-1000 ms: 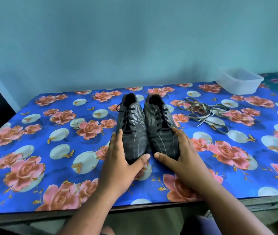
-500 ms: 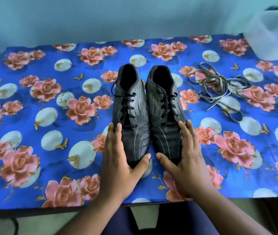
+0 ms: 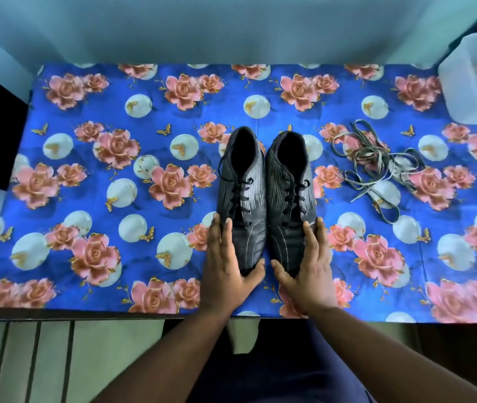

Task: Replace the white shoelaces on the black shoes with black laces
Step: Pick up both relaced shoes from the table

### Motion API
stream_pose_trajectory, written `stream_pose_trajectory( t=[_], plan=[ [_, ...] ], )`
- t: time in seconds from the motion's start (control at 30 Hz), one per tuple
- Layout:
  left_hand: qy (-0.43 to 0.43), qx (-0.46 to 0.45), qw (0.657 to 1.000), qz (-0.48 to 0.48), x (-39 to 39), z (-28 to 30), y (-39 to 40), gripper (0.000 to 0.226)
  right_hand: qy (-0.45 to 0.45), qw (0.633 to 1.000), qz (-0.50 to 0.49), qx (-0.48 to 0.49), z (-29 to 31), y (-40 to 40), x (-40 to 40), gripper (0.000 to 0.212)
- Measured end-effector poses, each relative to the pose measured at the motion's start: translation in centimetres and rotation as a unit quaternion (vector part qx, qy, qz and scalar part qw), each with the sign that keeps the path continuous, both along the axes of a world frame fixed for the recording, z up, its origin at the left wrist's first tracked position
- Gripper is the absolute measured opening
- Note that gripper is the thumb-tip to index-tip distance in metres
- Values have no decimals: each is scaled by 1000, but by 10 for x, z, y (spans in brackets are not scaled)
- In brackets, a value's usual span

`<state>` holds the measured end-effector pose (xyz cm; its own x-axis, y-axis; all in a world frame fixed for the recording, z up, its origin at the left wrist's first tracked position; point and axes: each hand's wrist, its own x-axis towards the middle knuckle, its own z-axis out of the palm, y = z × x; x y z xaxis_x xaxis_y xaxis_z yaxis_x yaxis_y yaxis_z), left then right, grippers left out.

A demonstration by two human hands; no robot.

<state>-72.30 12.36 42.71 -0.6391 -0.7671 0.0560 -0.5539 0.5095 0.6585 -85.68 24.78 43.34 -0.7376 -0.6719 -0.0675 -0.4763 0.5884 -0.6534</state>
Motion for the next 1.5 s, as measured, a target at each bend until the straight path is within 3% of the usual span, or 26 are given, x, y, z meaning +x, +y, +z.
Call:
stream_pose_trajectory(
  t=[0.93,1.07,1.2,1.33,1.5],
  plan=[
    [-10,-14,1000,-17,-3,-3,0,103,14,999,8,44,-3,-3,1,109],
    [-39,20,999,-30,0,6,-4,109,-38,998,18,50,5,-2,-2,109],
    [-132,50,989,-46,3,29,-7,114,-132,990,43,34,23,-2,-14,112],
    [-189,67,978,-63,-6,52,-12,109,-169,981,54,80,41,-12,-28,122],
    [-165,206,963,55,-40,69,-17,134,-170,977,19,125,58,-35,-39,138]
  ],
)
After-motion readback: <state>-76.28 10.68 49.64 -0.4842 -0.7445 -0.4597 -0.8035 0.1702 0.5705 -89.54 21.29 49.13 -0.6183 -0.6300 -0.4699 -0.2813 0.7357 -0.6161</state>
